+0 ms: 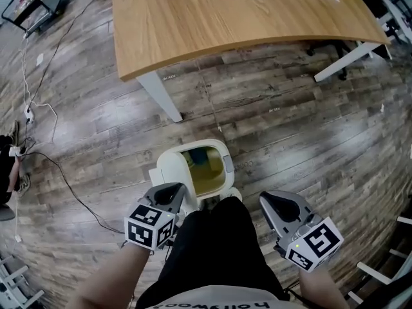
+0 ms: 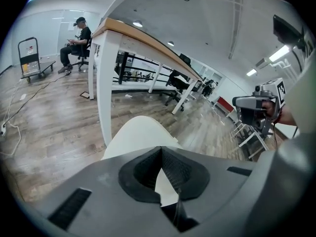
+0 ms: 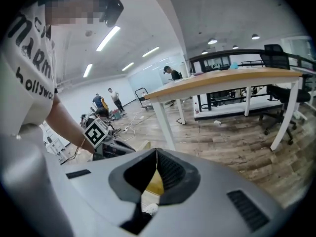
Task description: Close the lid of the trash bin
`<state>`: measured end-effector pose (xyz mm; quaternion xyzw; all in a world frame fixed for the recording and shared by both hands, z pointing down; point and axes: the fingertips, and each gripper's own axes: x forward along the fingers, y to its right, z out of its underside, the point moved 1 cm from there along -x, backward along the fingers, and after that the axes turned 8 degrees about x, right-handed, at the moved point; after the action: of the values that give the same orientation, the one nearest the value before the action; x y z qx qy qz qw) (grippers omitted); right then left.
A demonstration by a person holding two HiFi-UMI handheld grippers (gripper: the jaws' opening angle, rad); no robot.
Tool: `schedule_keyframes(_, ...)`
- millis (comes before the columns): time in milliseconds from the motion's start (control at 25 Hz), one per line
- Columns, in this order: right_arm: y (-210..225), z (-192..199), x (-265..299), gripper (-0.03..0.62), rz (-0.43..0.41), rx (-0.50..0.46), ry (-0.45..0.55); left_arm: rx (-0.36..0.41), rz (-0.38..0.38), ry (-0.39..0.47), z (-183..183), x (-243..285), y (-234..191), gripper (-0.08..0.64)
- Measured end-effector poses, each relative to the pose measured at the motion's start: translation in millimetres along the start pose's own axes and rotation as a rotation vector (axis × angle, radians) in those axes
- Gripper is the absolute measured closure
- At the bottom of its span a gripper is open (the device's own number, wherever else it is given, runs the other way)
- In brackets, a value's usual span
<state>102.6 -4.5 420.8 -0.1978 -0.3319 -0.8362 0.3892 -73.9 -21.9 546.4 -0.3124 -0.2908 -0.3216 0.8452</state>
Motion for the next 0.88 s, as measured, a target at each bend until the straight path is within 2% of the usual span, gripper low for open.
schedule_keyframes(120,9,0,-9,0.581,-0.017,-0.013,-0.009,-0.046,-0.037,0.01,0,3,2,0.554)
schedule_keyframes(360,37,10,-19,0.581,-0.026,0.028,-0.025,-0.057,-0.086,0.002,1,22,11,0.554)
schedule_keyframes(600,51,11,-17,0.581,-0.071,-0.003,-0.056,-0.083,-0.123,-0.002,-4,35,15,0.554)
schedule_keyframes(880,71,23,-25,0.581,-0.071,0.013,-0.059,-0.102,-0.138,-0.007,-2,50,21,0.554)
